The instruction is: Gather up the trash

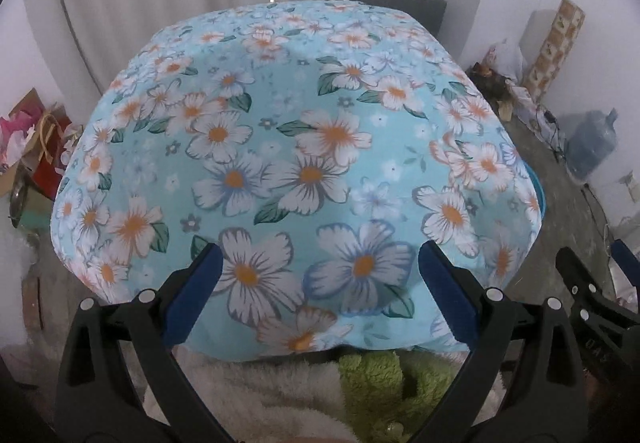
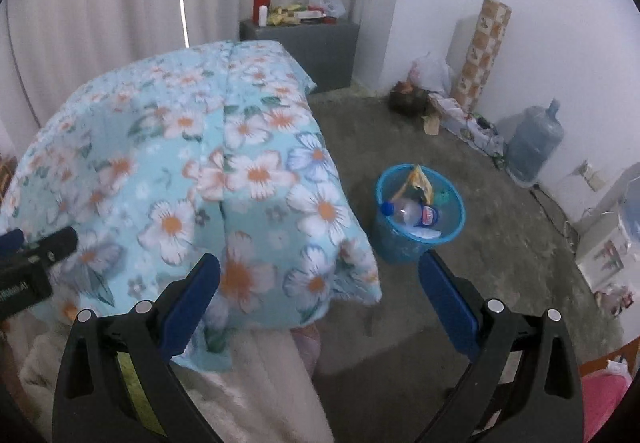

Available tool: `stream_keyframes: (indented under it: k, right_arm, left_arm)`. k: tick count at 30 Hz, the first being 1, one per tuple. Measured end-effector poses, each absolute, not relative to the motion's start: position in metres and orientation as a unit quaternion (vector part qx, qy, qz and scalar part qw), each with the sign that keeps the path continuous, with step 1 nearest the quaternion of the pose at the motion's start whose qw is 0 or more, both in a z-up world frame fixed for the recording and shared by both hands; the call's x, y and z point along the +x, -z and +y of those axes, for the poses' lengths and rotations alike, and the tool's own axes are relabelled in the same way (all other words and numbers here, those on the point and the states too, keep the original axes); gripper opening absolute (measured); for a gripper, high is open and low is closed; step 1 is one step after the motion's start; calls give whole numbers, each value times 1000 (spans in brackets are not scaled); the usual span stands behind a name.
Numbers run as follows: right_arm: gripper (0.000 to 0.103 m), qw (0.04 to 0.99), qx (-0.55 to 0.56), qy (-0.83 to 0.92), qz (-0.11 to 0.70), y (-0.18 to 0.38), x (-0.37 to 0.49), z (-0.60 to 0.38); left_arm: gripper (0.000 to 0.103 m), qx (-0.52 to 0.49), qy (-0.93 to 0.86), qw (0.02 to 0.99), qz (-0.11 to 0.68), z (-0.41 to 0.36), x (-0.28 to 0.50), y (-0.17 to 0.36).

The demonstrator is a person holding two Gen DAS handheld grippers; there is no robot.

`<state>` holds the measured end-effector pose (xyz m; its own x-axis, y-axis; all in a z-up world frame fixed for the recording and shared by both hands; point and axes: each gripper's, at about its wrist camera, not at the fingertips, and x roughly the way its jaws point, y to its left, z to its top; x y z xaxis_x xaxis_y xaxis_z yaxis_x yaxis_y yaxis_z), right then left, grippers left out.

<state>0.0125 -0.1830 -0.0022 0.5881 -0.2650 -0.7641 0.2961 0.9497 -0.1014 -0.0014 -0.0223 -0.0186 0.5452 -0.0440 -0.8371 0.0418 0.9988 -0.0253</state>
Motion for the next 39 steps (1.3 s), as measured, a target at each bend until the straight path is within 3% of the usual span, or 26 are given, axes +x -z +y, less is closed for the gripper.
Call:
stream_keyframes:
  k: [39]
  right_arm:
    - [96, 880, 22, 222, 419, -2, -3, -217]
  left_arm:
    - [94, 13, 55, 888, 457, -47, -2, 3]
